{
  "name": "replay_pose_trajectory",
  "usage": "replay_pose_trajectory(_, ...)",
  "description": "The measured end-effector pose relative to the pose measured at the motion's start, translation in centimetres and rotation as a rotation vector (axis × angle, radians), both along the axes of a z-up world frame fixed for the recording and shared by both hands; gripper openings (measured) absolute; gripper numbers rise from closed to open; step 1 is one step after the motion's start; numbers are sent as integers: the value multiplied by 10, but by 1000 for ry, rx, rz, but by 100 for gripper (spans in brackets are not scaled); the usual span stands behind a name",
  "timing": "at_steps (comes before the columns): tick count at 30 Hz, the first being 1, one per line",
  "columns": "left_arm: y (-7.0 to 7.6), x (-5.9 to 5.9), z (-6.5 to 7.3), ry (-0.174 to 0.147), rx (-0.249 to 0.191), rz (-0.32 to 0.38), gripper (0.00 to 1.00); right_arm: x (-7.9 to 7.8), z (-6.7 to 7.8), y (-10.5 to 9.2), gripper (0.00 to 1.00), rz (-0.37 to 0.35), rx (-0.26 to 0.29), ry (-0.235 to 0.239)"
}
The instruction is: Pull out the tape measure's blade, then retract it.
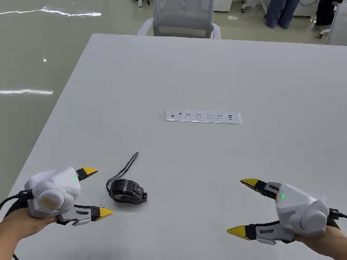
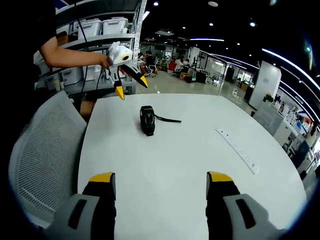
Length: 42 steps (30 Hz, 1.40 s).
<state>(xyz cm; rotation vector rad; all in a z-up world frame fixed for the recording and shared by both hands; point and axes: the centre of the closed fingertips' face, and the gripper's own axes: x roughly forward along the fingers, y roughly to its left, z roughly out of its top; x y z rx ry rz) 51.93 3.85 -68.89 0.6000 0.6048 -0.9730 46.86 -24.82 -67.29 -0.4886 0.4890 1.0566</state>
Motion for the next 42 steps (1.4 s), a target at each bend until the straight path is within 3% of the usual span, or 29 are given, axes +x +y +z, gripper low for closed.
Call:
replay_pose_trajectory(8, -5, 8, -7, 30, 19, -54, 60, 11, -8, 18, 71, 76, -20, 2)
replay_pose_trajectory(24, -11, 19, -30, 43, 101, -168, 50, 27, -33, 53, 61, 208, -41, 38)
replay_pose_trajectory(28, -14, 19, -35, 58, 108, -187, 47, 30, -41, 60, 60, 221, -45, 54)
replay_pose_trajectory(33, -18, 23, -45, 76, 127, -212, 47, 41, -47, 69, 60, 215, -47, 29)
replay_pose_trajectory(42, -22, 26, -65, 93, 239, -301, 41, 50, -56, 96, 51, 236, -15, 40)
